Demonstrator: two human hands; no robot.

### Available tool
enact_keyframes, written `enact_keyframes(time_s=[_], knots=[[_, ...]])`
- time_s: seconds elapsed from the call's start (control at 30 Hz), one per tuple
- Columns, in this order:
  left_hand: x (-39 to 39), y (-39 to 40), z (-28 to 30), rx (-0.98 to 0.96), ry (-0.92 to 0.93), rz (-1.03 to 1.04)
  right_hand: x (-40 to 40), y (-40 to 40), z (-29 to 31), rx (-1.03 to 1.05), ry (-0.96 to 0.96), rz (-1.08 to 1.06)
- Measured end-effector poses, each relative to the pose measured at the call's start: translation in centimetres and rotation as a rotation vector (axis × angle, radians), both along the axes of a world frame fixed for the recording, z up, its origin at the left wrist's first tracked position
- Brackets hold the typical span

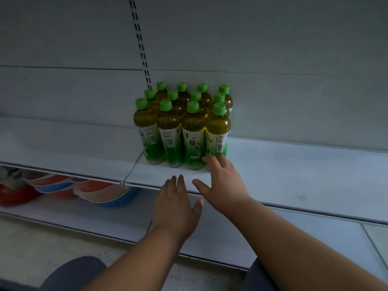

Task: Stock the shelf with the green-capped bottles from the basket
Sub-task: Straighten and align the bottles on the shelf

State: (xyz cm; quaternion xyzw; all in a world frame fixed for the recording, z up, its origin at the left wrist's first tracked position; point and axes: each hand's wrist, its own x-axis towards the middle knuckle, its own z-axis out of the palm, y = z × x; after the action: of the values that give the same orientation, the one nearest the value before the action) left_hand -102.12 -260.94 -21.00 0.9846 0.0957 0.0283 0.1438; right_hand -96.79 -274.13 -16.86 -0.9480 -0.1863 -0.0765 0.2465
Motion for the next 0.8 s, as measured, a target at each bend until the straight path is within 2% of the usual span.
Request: enact_keyframes(time_s=[0.4, 0.63, 0.8], knots=[[0.0, 7.6, 2.7, -0.116, -0.264, 0.01, 1.0, 5.1, 1.5, -0.013, -0.016, 0.104], [4.6, 12.3, 5.2, -0.194, -0.434, -0.007, 3.6, 9.9, 5.8, 0.013, -0.25, 0.16], [7.0, 13.8, 3.2, -0.315, -0.364, 0.01, 5.9, 12.5, 9.0, -0.026, -0.367, 0.198]])
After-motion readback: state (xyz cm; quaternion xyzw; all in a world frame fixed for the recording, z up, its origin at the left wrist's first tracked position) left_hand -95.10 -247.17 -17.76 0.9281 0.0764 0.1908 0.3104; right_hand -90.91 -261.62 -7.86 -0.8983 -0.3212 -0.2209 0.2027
